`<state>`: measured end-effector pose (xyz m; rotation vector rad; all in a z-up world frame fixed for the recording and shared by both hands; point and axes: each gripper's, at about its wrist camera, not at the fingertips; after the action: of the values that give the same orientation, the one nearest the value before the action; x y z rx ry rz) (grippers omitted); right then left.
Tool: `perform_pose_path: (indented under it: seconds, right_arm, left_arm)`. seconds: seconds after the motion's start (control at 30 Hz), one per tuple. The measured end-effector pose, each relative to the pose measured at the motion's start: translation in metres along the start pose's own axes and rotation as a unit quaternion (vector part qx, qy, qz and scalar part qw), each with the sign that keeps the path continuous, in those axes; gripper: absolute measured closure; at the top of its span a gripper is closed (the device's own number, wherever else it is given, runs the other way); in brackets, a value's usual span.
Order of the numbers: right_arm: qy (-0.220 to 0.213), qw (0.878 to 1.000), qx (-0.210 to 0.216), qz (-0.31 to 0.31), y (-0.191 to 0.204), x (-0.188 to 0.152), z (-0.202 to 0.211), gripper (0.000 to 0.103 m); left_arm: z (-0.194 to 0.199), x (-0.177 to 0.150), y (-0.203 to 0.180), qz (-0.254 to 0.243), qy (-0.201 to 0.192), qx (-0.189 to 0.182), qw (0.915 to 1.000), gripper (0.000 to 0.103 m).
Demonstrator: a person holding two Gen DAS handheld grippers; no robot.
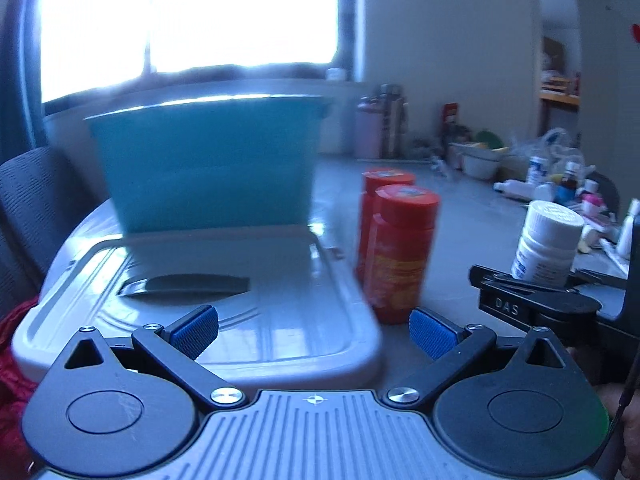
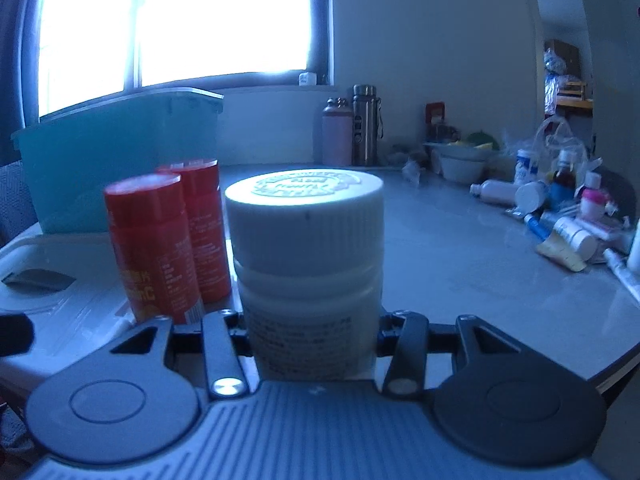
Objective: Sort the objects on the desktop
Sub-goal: 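Close the right gripper around the white pill bottle, then approach and close the left gripper on the red Vitamin C bottle while the right holds the pill bottle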
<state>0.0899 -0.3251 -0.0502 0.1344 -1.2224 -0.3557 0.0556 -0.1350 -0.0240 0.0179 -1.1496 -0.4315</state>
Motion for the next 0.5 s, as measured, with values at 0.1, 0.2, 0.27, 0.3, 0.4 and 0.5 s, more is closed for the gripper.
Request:
perform_pose_path:
  seconds: [0.1,0.2,0.27,0.3,0.4,0.5]
  right_arm:
    - [-0.009,1.000,-0.009,-0.003,-0.004,0.004,0.011,0.055]
    - [-0.010,1.000,-0.016,-0.006,-0.009,0.004,0.021,0.055]
    - [-0.010,1.000,-0.022,-0.001,-0.011,0.004,0.026,0.055]
    - [-0.009,1.000,-0.025,0.000,-0.013,0.003,0.027,0.055]
    - [-0.006,1.000,-0.030,0.000,-0.018,0.004,0.030,0.055]
    - [-0.004,0.999,-0.033,-0.005,-0.021,0.003,0.036,0.055]
  left_arm:
    - [0.004,-0.001,-0.008,-0.003,-0.009,-0.010,0.9999,0.000]
    - [0.008,-0.003,-0.014,-0.004,-0.008,-0.019,0.9998,0.000]
    - [0.009,-0.005,-0.017,-0.009,-0.005,-0.019,0.9998,0.000]
    - [0.009,-0.006,-0.019,-0.013,-0.004,-0.018,0.9997,0.000]
    - [0.010,-0.010,-0.023,-0.016,0.004,-0.018,0.9997,0.000]
    - [0.011,-0.014,-0.024,-0.020,0.009,-0.014,0.9997,0.000]
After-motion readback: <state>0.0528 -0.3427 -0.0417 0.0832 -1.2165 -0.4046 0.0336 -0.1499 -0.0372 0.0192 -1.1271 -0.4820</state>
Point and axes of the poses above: each gripper's, at about its wrist camera, not at the fingertips, and z roughly against the way its jaws point, y to its left, x to its top, and after that the axes turned 15 degrees about -z, right-handed
